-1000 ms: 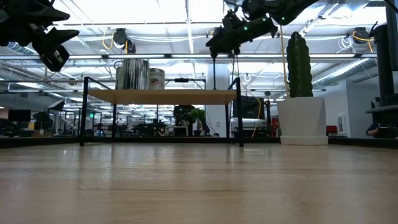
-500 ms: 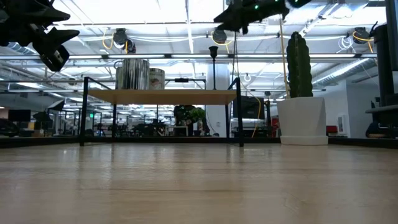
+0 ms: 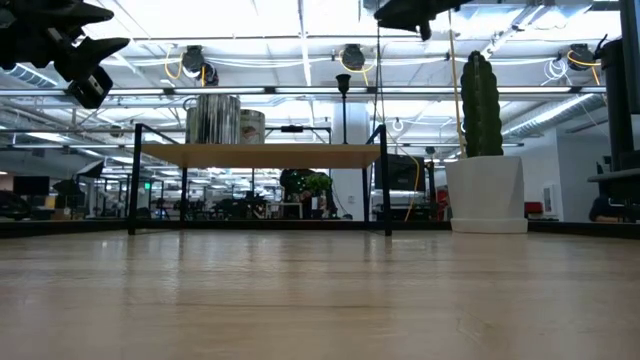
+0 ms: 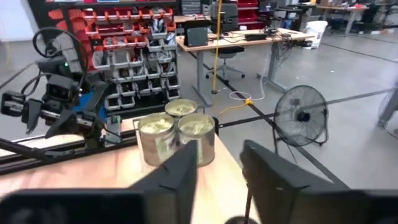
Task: Pick & Place candle stick holders
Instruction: Put the left black candle holder on the shelf
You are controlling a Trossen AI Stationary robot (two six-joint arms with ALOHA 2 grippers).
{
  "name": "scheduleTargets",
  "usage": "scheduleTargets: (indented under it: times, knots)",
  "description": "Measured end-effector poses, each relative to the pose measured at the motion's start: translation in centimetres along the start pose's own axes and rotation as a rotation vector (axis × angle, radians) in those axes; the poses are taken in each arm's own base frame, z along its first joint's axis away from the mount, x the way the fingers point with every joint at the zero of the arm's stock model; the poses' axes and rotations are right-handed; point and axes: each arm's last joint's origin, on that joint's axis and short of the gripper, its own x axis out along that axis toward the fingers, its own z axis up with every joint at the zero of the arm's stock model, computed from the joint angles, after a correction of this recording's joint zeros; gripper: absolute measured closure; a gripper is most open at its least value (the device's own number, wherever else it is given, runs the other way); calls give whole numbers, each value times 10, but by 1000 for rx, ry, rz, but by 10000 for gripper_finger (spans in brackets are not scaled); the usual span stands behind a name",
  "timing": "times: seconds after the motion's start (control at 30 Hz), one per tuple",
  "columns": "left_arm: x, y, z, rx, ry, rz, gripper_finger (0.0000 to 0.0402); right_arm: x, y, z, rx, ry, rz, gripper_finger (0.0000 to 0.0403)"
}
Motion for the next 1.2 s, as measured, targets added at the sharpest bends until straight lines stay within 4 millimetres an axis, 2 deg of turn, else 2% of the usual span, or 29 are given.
scheduleTargets:
  times: [0.13, 0.2, 0.4, 0.67, 0.93, 1.2]
  knots:
    - [0, 0, 0, 0, 0, 0, 259, -16, 14, -14, 22, -2, -10, 373]
    - [0, 0, 0, 4, 0, 0, 259, -25, 21, -21, 49, -6, 7, 395]
    - [0, -1, 1, -5, -12, -6, 259, -53, 33, -45, 144, -9, 22, 398]
    - [-1, -8, 15, -86, -148, -85, 259, -85, 40, -76, 169, -90, 13, 402]
    - [4, -9, 18, -120, -173, -84, 259, -97, 44, -113, 191, -95, 14, 402]
    - [30, -12, 18, -170, -116, -102, 259, -105, 47, -139, 198, -131, 19, 402]
